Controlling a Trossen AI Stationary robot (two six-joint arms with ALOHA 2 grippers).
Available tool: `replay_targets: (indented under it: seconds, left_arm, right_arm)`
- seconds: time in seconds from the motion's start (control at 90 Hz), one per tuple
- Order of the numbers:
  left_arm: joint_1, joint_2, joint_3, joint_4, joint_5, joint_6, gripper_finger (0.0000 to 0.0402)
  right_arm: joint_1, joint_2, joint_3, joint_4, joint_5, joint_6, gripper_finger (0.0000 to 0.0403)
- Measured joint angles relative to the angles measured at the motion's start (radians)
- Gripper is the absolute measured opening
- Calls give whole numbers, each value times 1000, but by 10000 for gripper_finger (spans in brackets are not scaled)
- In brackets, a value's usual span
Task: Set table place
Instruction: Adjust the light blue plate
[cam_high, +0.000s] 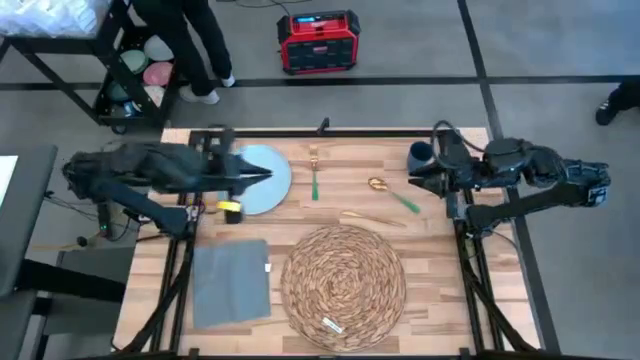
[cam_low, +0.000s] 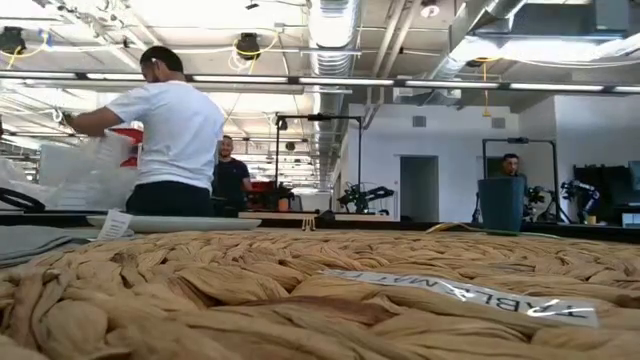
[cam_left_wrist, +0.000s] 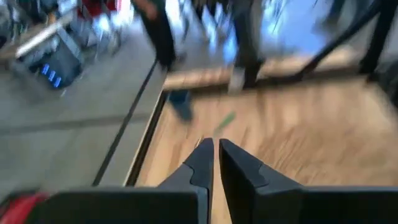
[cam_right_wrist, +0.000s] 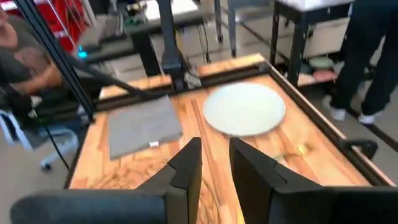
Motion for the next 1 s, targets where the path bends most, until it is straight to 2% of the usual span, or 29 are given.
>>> replay_targets:
  seconds: [0.111,0.233,0.433,0.533,0.711,1.0]
  left_arm:
    - [103,95,17,-116,16,-16,11]
    - [265,187,11,-173,186,-5,11]
    - [527,318,11,-226,350,21,11]
    - [614,388,11,-235,421,11,11]
    - [670,516,11,-159,427,69,11]
    - [646,685,11,54,465,131,11]
  right_arm:
    - [0,17,0,-53,-3,50,70]
    - [-7,19,0,-103,-3,109,70]
    - [-7,20,0,-127,-3,176,70]
    - [-7,20,0,-137,-4,198,70]
    - [-7,24,0,-123,-4,202,70]
    - [-9,61,0,-102,31,213,70]
